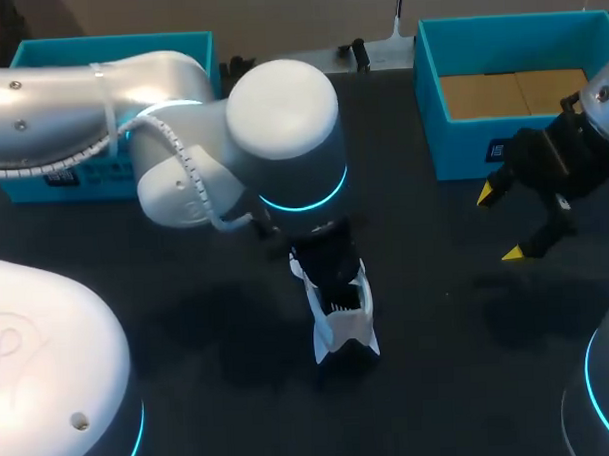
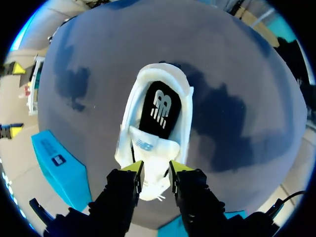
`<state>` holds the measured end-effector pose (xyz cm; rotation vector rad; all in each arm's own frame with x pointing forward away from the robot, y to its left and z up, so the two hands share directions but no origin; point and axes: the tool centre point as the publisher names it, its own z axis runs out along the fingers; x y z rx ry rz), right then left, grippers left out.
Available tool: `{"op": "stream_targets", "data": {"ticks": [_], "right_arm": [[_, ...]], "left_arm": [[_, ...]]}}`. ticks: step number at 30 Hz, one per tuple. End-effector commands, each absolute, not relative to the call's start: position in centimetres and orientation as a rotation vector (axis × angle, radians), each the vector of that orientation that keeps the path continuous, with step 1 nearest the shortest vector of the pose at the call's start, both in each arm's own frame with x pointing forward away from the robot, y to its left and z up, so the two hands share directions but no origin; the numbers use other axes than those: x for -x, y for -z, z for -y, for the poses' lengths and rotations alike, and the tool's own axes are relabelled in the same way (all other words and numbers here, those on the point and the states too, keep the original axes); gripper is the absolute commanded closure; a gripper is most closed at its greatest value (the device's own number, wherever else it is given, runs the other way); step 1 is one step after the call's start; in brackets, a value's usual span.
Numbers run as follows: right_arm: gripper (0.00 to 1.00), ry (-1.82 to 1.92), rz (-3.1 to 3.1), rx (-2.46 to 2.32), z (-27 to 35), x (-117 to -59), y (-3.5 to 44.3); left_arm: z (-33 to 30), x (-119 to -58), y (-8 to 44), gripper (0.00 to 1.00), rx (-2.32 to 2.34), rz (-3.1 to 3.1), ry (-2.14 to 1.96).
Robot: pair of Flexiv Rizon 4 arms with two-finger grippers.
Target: Take the shoe out of the shoebox, open the shoe tongue, remove and reinsert the insole, then place the shoe into the shoebox
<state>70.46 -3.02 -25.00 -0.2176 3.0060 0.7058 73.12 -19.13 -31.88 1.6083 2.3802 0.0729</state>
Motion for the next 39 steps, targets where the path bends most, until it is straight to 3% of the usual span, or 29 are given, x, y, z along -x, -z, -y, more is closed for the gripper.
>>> {"op": "stream_targets", "data": {"ticks": [1, 3, 8, 9, 10, 11, 24, 31, 39], "right_arm": [[0.0, -0.7, -3.006, 0.215, 3.0, -70.4, 25.1], [0.0, -0.7, -3.006, 0.215, 3.0, -70.4, 25.1], [0.0, -0.7, -3.006, 0.215, 3.0, -70.4, 25.1], [0.0, -0.7, -3.006, 0.215, 3.0, -70.4, 25.1], [0.0, -0.7, -3.006, 0.215, 3.0, -70.4, 25.1], [0.0, -0.7, -3.006, 0.215, 3.0, -70.4, 25.1], [0.0, -0.7, -3.006, 0.215, 3.0, -70.4, 25.1], [0.0, -0.7, -3.006, 0.215, 3.0, -70.4, 25.1], [0.0, -0.7, -3.006, 0.215, 3.0, -70.4, 25.1]], "left_arm": [[17.9, -71.9, 30.0, 0.61, -1.543, -2.411, -0.101], [17.6, -71.5, 29.3, 0.54, -1.48, -2.444, -0.104], [16.5, -70.8, 27.7, 0.51, -1.221, -2.565, -0.116], [16.3, -70.8, 27.5, 0.39, -1.144, -2.577, -0.149], [16.0, -70.7, 27.3, 0.08, -1.069, -2.607, -0.125], [15.7, -70.5, 27.1, 0.0, -1.051, -2.625, -0.105], [15.7, -70.5, 27.1, 0.0, -1.051, -2.625, -0.105], [15.8, -68.2, 26.4, 0.0, -0.456, -2.891, 0.002], [16.0, -66.9, 26.6, 0.0, -0.13, -2.945, 0.066]]}}
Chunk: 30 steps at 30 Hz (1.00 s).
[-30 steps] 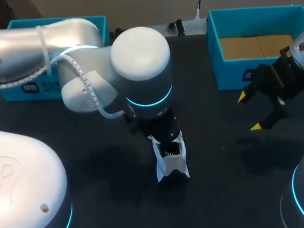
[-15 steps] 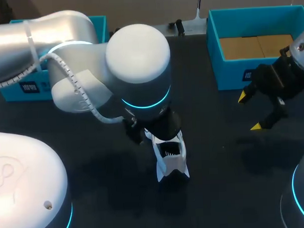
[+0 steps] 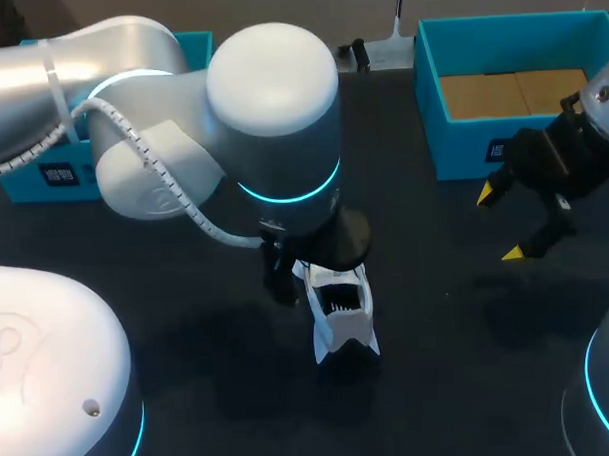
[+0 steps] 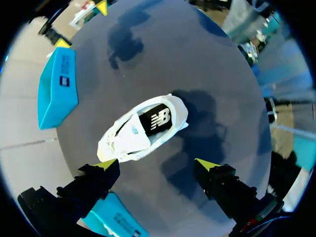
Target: Take the shoe out of the shoebox, open the shoe tongue, remove and reinsert the insole, then place the shoe into the shoebox
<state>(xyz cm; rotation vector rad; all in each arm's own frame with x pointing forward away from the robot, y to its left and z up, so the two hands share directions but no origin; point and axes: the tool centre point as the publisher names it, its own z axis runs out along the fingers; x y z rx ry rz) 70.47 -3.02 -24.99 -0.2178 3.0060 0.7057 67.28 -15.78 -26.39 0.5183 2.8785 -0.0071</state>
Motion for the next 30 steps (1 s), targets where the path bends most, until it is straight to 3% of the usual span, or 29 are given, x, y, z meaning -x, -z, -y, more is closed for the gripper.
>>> {"op": "stream_targets", "data": {"ticks": [1, 30], "right_arm": [[0.0, -0.7, -3.006, 0.215, 3.0, -70.4, 25.1], [0.0, -0.7, -3.006, 0.215, 3.0, -70.4, 25.1]], "left_arm": [[16.1, -66.8, 26.7, 0.0, -0.119, -2.948, 0.074], [21.8, -62.4, 33.8, 0.0, 0.056, -3.006, 0.208]]}}
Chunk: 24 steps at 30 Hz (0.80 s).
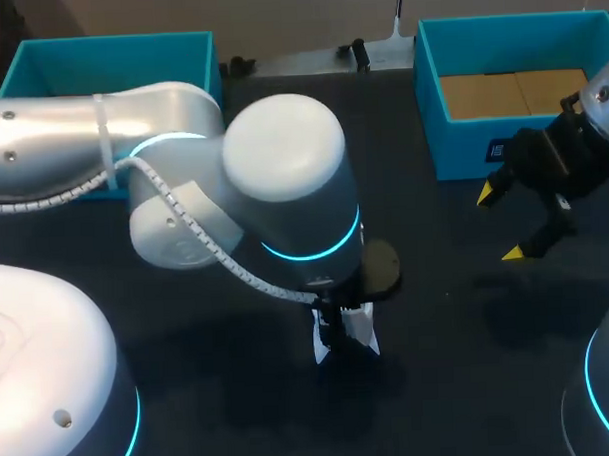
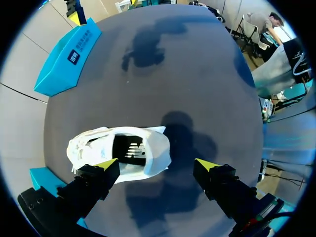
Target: Take the shoe out of the shoebox, open the shoe tongue, remove and reinsert the insole, then place the shoe into the shoebox
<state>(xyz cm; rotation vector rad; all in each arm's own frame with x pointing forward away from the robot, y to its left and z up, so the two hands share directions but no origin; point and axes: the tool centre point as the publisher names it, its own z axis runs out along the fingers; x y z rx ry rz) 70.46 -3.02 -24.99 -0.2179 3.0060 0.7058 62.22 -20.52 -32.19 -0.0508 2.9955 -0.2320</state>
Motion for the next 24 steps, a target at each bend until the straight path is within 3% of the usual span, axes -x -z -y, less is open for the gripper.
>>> {"op": "stream_targets", "data": {"ticks": [1, 24], "right_arm": [[0.0, -0.7, -3.006, 0.215, 3.0, -70.4, 25.1], [0.0, -0.7, -3.006, 0.215, 3.0, -70.4, 25.1]], "left_arm": [[21.9, -62.4, 34.1, 0.0, 0.07, -3.018, 0.199], [21.9, -63.1, 38.6, 0.0, 0.082, -3.078, 0.061]]}}
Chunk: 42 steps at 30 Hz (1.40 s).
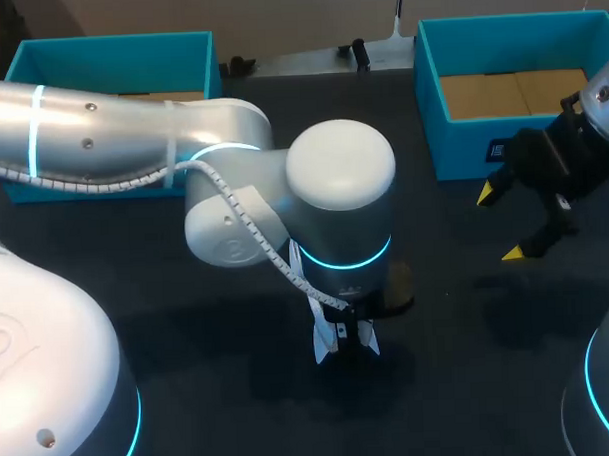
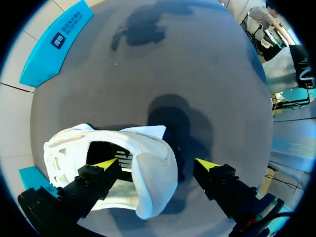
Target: Take the shoe out of the shoebox, open the shoe tongue, remove and reinsert the insole, then place the shoe into the shoebox
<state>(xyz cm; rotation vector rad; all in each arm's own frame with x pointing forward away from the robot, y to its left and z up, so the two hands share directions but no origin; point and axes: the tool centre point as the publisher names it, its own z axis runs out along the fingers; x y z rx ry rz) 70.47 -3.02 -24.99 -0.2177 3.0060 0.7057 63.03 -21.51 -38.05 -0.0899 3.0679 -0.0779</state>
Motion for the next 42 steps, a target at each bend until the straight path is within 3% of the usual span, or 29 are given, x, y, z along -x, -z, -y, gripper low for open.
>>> {"op": "stream_targets", "data": {"ticks": [1, 5, 7, 8, 11, 24, 26, 27, 28, 35, 42], "right_arm": [[0.0, -0.7, -3.006, 0.215, 3.0, -70.4, 25.1], [0.0, -0.7, -3.006, 0.215, 3.0, -70.4, 25.1], [0.0, -0.7, -3.006, 0.215, 3.0, -70.4, 25.1], [0.0, -0.7, -3.006, 0.215, 3.0, -70.4, 25.1], [0.0, -0.7, -3.006, 0.215, 3.0, -70.4, 25.1], [0.0, -0.7, -3.006, 0.215, 3.0, -70.4, 25.1], [0.0, -0.7, -3.006, 0.215, 3.0, -70.4, 25.1], [0.0, -0.7, -3.006, 0.215, 3.0, -70.4, 25.1], [0.0, -0.7, -3.006, 0.215, 3.0, -70.4, 25.1], [0.0, -0.7, -3.006, 0.215, 3.0, -70.4, 25.1], [0.0, -0.7, -3.006, 0.215, 3.0, -70.4, 25.1]], "left_arm": [[21.8, -63.2, 38.8, 0.0, 0.085, -3.088, 0.054], [21.7, -62.9, 39.2, 0.01, 0.081, -3.092, 0.039], [21.6, -62.7, 39.2, 0.18, 0.074, -3.096, 0.033], [21.6, -62.6, 39.2, 0.36, 0.073, -3.101, 0.033], [21.5, -62.2, 39.1, 0.53, 0.065, -3.11, 0.031], [21.5, -61.2, 39.3, 0.64, 0.059, -3.134, 0.003], [21.4, -61.2, 39.5, 0.72, 0.063, -3.138, -0.005], [21.4, -61.2, 39.5, 0.89, 0.067, -3.141, -0.01], [21.4, -61.2, 39.6, 0.98, 0.071, -3.143, -0.013], [21.2, -61.1, 39.0, 1.0, 0.096, -3.174, -0.022], [20.0, -61.3, 35.2, 1.0, 0.132, -3.206, -0.049]]}}
